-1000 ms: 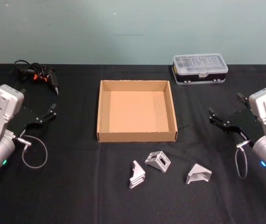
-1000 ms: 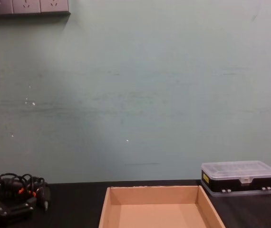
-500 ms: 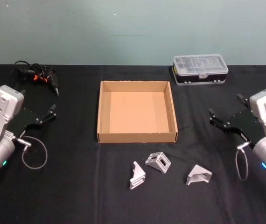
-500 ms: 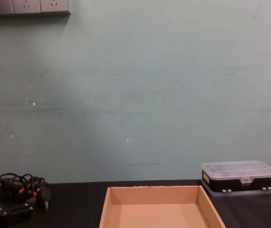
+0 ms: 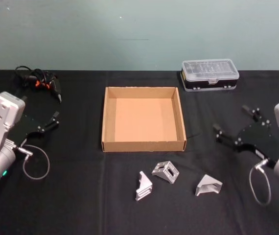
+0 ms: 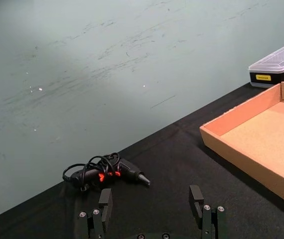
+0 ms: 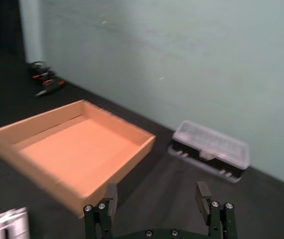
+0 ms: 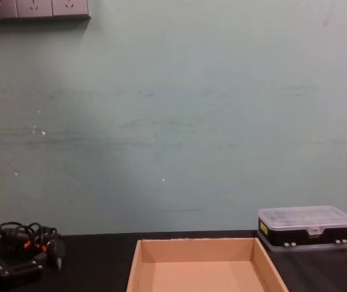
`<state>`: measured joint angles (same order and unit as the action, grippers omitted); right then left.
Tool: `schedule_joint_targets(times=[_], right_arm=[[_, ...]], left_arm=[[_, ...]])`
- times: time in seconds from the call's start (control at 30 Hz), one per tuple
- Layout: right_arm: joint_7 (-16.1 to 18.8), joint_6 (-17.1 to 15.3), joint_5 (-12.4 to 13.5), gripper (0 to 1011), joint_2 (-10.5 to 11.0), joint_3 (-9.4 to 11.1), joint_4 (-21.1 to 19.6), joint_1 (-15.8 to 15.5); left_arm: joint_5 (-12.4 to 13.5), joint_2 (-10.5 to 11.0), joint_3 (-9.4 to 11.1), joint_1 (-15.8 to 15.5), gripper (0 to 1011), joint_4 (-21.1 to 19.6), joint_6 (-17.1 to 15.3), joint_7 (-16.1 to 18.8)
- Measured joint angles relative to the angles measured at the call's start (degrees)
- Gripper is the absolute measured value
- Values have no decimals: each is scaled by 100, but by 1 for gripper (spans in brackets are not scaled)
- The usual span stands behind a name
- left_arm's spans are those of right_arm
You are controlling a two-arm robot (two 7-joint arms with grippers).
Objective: Use one hand to pick up the angle iron from the table and place it into the box.
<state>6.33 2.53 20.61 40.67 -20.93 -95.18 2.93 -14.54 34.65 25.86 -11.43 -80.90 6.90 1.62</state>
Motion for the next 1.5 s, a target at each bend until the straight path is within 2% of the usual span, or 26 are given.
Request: schedule_joint_targets(times=[0.2, 0.33, 0.53, 0.67, 0.87, 1.07, 1.2, 1.5], right_arm=[[390, -422, 305, 1000, 378, 137, -713, -517], [572, -586, 422, 1000, 595, 238, -1025, -825], [773, -784, 430, 1000, 920, 352, -1378, -1234], [808, -920, 363, 1000, 1009, 385, -1488, -1398], [849, -1164, 229, 1000, 926, 295, -1497, -1409], [853, -1471, -43, 1000, 590, 41, -1297, -1171], [822, -1605, -185, 1000, 433, -28, -1207, -1068], [719, -1844, -300, 1000, 139, 10, -1120, -1035]], left_arm=[[0, 0, 0, 0, 1011, 0, 0, 0], [0, 0, 0, 0, 1011, 0, 0, 0], [0, 0, 0, 0, 1011, 0, 0, 0], [0, 0, 0, 0, 1011, 0, 0, 0], [0, 0, 0, 0, 1011, 0, 0, 0], [0, 0, 0, 0, 1011, 0, 0, 0], [0, 0, 0, 0, 1011, 0, 0, 0], [0, 0, 0, 0, 1011, 0, 0, 0]])
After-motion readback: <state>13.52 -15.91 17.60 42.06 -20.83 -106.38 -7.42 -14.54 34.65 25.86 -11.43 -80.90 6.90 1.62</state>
